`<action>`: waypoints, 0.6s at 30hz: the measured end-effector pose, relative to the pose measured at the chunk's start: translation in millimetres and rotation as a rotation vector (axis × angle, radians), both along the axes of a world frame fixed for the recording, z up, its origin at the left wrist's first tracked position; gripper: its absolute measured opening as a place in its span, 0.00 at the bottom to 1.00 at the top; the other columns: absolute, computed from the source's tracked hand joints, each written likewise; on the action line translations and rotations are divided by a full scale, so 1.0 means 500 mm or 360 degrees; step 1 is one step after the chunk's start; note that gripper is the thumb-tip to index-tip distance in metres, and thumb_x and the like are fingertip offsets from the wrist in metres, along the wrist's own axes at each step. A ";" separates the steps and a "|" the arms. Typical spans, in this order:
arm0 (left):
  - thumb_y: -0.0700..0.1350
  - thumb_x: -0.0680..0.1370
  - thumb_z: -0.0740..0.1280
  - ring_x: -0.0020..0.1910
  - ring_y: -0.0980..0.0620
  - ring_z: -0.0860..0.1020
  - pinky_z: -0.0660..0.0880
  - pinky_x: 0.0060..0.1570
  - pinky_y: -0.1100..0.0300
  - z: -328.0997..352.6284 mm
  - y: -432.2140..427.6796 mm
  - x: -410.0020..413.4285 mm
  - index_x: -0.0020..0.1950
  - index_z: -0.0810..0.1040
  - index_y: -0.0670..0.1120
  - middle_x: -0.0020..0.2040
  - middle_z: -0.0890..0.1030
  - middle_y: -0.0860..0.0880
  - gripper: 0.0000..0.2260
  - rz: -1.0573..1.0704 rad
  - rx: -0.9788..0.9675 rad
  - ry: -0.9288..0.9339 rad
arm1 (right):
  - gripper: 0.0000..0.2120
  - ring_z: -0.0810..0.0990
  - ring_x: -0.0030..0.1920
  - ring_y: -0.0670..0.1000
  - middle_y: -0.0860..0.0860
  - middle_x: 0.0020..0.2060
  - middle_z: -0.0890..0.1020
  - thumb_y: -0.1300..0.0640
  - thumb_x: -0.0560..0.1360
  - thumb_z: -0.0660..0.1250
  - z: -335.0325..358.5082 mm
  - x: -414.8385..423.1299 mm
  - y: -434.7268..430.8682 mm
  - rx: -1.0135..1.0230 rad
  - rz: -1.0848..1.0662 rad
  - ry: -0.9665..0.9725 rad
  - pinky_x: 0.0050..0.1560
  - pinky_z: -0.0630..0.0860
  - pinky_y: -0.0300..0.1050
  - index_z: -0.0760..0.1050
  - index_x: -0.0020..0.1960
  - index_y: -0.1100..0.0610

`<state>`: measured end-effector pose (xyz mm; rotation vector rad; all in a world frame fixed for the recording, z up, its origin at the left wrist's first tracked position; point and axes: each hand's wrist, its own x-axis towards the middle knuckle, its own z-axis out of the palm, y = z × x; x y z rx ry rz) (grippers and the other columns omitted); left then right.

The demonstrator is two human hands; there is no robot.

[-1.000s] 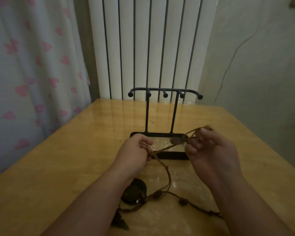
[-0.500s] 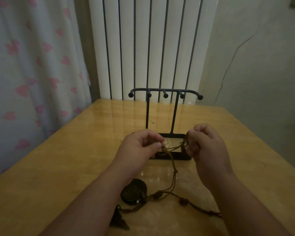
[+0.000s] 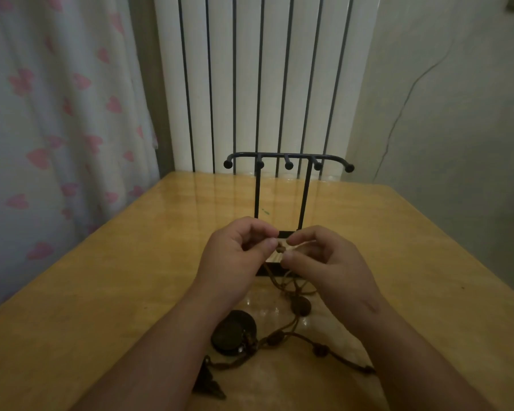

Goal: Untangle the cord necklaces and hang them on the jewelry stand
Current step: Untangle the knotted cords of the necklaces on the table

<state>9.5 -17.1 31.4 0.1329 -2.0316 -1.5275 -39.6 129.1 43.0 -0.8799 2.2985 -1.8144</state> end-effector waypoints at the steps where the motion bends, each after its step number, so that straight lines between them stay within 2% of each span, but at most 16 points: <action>1: 0.39 0.76 0.71 0.44 0.59 0.81 0.76 0.45 0.62 0.000 -0.001 -0.001 0.46 0.81 0.55 0.42 0.83 0.56 0.09 0.0004 -0.0007 -0.0001 | 0.07 0.82 0.37 0.42 0.48 0.39 0.84 0.54 0.73 0.72 -0.003 0.000 -0.002 0.0058 -0.0022 0.0030 0.33 0.75 0.31 0.78 0.50 0.49; 3: 0.40 0.76 0.71 0.44 0.60 0.81 0.75 0.44 0.64 -0.001 -0.001 -0.002 0.46 0.81 0.55 0.41 0.83 0.57 0.08 0.0007 -0.0023 -0.0008 | 0.06 0.80 0.37 0.40 0.45 0.38 0.83 0.53 0.72 0.72 -0.004 -0.003 -0.005 0.0215 -0.0150 0.0202 0.35 0.76 0.34 0.79 0.48 0.45; 5: 0.42 0.77 0.69 0.44 0.60 0.80 0.74 0.43 0.64 -0.002 -0.001 -0.002 0.47 0.80 0.55 0.41 0.82 0.56 0.07 -0.0006 -0.0029 -0.0044 | 0.03 0.80 0.40 0.40 0.43 0.38 0.83 0.51 0.74 0.69 -0.001 -0.005 -0.003 0.0241 -0.0206 0.0279 0.40 0.79 0.40 0.79 0.47 0.44; 9: 0.44 0.80 0.66 0.47 0.59 0.77 0.71 0.43 0.66 -0.002 0.000 0.000 0.50 0.81 0.56 0.45 0.80 0.56 0.07 -0.0001 -0.0104 -0.0178 | 0.05 0.82 0.42 0.41 0.43 0.38 0.84 0.54 0.77 0.66 0.008 -0.007 0.011 0.0151 -0.0149 0.0156 0.45 0.80 0.41 0.80 0.47 0.45; 12: 0.45 0.80 0.65 0.47 0.62 0.78 0.72 0.38 0.70 0.003 -0.002 0.001 0.49 0.81 0.55 0.47 0.81 0.56 0.07 0.0055 -0.0089 -0.0198 | 0.07 0.83 0.43 0.44 0.48 0.40 0.85 0.57 0.78 0.64 0.017 -0.007 0.021 0.0080 -0.0073 -0.0056 0.48 0.80 0.45 0.81 0.45 0.51; 14: 0.46 0.80 0.65 0.43 0.66 0.78 0.73 0.33 0.73 0.005 -0.004 0.001 0.50 0.81 0.53 0.44 0.81 0.55 0.06 0.0108 -0.0015 -0.0172 | 0.09 0.82 0.38 0.46 0.51 0.37 0.85 0.58 0.78 0.64 0.022 -0.007 0.025 0.0087 -0.0023 -0.0171 0.44 0.76 0.43 0.81 0.43 0.53; 16: 0.47 0.80 0.65 0.39 0.63 0.79 0.73 0.32 0.72 0.005 -0.006 0.001 0.49 0.81 0.54 0.40 0.81 0.53 0.05 0.0162 0.0026 -0.0157 | 0.09 0.77 0.32 0.45 0.51 0.33 0.82 0.58 0.78 0.64 0.026 -0.007 0.029 0.0124 0.0050 -0.0233 0.37 0.70 0.40 0.81 0.42 0.53; 18: 0.48 0.80 0.65 0.36 0.61 0.79 0.73 0.31 0.71 0.005 -0.006 0.001 0.49 0.81 0.54 0.36 0.81 0.53 0.05 0.0197 0.0020 -0.0137 | 0.08 0.72 0.29 0.44 0.50 0.31 0.80 0.58 0.77 0.64 0.029 -0.007 0.032 0.0144 0.0117 -0.0284 0.32 0.68 0.38 0.82 0.44 0.55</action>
